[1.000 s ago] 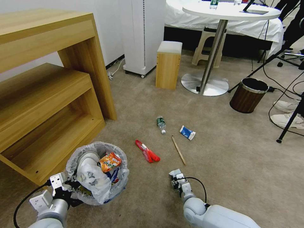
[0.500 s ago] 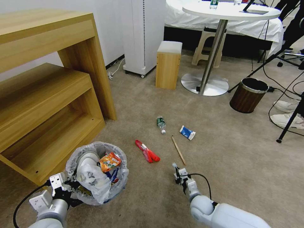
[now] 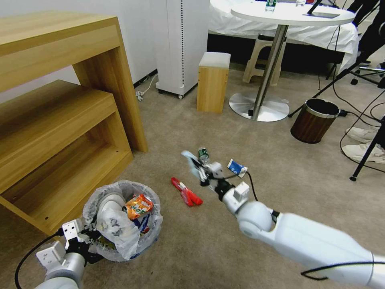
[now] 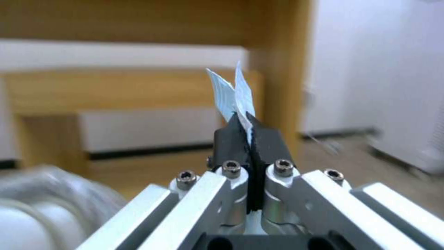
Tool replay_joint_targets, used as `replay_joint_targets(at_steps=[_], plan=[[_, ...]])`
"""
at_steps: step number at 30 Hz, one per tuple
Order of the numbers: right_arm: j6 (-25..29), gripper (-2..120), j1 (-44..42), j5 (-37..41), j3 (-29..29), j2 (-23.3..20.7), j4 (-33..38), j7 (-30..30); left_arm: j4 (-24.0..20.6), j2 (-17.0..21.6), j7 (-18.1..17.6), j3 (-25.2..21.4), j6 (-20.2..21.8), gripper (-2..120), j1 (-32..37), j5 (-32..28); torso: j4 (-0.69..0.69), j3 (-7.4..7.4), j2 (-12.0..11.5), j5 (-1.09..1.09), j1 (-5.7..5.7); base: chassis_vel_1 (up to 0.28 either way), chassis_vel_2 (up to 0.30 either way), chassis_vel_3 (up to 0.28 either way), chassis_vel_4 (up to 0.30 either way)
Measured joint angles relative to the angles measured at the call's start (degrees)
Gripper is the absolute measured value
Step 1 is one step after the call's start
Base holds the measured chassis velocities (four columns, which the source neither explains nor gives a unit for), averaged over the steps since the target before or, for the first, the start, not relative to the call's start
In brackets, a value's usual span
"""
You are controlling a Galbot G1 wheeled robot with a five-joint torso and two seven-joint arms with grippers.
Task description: Pick up the trash bin and place the garbage on the floor into it.
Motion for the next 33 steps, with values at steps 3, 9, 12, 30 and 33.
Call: replay_joint_targets(at_steps=[3, 9, 12, 30, 33], plan=[[0.7, 0, 3.1, 1.4, -2.6, 1.6, -1.3, -1.7, -0.5, 0.0, 0.0, 0.0, 0.1, 0, 0.3, 0.0, 0.01, 0.0, 0.0, 0.0, 0.0, 0.0, 0.0, 0.0, 0.0], [3.2, 0, 7.8, 3.8, -10.3, 6.4, -6.2, -5.7, -1.6, -0.5, 0.0, 0.0, 0.2, 0, 0.7, 0.1, 0.0, 0.0, 0.0, 0.01, 0.0, 0.0, 0.0, 0.0, 0.0], [4.1, 0, 8.4, 4.4, -13.6, 9.4, -7.2, -6.5, -2.0, -0.7, 0.0, -0.2, 0.2, 0, 0.9, 0.1, -0.01, 0.0, 0.0, 0.0, 0.0, 0.0, 0.0, 0.0, 0.0], [3.4, 0, 6.8, 2.8, -18.2, 15.7, -14.2, -6.2, -3.2, -1.2, 0.0, -0.8, 0.0, 0, 1.7, -0.1, -0.01, 0.0, 0.0, 0.01, 0.0, 0.0, 0.0, 0.0, 0.0], [3.4, 0, 6.1, 2.3, -18.3, 16.1, -15.6, -6.1, -3.3, -1.3, 0.0, -0.6, 0.0, 0, 1.7, -0.1, -0.01, 0.0, 0.0, 0.01, 0.0, 0.0, 0.0, 0.0, 0.0]])
